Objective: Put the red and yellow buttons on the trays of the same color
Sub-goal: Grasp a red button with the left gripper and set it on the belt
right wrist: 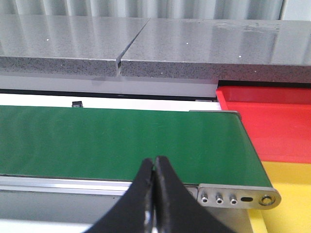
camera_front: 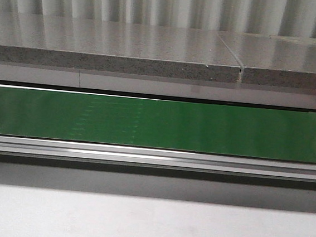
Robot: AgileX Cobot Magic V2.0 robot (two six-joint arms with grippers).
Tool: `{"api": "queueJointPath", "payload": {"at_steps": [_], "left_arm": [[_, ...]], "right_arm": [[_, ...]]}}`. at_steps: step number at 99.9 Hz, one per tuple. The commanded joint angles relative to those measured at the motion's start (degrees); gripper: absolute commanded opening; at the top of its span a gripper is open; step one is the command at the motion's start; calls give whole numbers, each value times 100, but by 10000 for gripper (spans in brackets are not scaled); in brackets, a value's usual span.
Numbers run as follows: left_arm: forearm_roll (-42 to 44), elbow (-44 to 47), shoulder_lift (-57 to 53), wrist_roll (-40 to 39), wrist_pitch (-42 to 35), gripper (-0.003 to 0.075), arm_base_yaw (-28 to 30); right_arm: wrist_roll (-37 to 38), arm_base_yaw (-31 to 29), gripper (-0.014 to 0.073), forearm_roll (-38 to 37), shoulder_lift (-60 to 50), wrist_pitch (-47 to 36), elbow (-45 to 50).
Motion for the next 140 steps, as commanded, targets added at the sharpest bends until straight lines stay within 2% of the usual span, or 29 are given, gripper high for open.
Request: {"api": "queueJointPath", "payload": {"at_steps": [1,16,36,53,87,101,120,140], "left_arm": [[96,-161,-152,9,-191,578,13],[109,-161,-152,9,-160,432,13],[133,-161,-172,39,-24,146,13],[133,-161,-351,144,108,-17,-89],[184,-198,-1626,238,370,-20,-392],[127,-540,-2006,503,690,-20,-642],[-303,-1320,-1874,1178,1162,-20,-1196],[-342,-1965,-1351,1233,1307,-20,-1719]], "right_arm": [[-9,-8,-67,-56,-92,-485,9],[-9,-8,-67,-56,-92,-485,9],[-9,-8,-67,-56,-92,-485,9],[-9,-8,-67,-56,-92,-485,9],[-9,-8,-67,-56,-92,-485,9],[-9,-8,-67,-56,-92,-485,9],[-9,-8,-67,-56,-92,-485,9],[-9,-8,-67,-56,-92,-485,9]]}}
